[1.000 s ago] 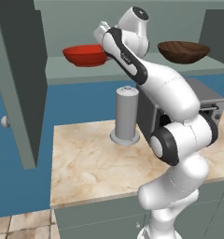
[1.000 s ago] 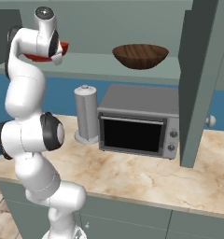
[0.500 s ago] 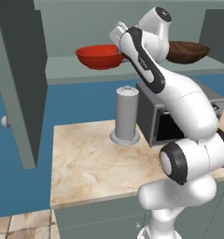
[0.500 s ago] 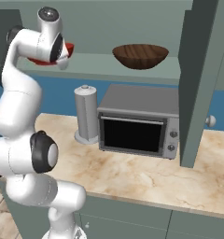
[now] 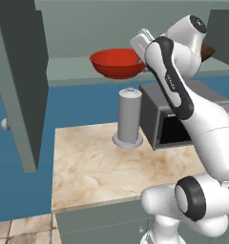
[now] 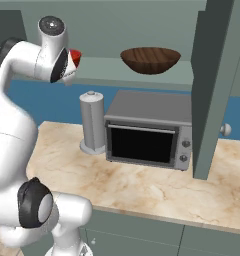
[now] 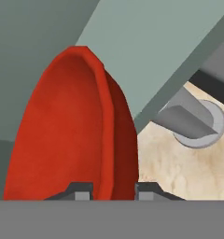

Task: Move the bowls from the cabinet to the plates on the dining table.

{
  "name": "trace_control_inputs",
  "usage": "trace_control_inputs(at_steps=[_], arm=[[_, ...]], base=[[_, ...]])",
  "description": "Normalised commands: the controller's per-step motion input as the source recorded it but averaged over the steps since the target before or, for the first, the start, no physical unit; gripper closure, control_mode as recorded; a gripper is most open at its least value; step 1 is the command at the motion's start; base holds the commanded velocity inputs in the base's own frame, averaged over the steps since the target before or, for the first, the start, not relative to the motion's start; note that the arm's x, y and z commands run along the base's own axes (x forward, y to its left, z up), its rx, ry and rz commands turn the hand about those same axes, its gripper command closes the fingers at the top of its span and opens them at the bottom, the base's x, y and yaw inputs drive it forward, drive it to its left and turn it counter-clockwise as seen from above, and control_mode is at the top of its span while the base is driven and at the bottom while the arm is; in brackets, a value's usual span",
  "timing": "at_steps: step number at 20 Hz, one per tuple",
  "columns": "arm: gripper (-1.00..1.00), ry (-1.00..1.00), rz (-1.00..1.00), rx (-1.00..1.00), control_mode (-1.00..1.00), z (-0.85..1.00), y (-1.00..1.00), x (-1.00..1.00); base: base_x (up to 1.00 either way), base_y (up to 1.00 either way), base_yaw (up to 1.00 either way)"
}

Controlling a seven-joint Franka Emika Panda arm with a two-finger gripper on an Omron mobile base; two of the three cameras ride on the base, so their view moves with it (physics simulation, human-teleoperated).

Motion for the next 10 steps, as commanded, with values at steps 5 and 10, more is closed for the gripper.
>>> trace_control_inputs(at_steps=[5, 10], arm=[[1.0, -0.04, 0.0, 0.01, -1.0, 0.0, -0.21, -0.86], [1.0, -0.04, 0.0, 0.01, -1.0, 0.0, -0.27, -0.87]], base=[[0.0, 0.0, 0.0], [0.0, 0.0, 0.0]])
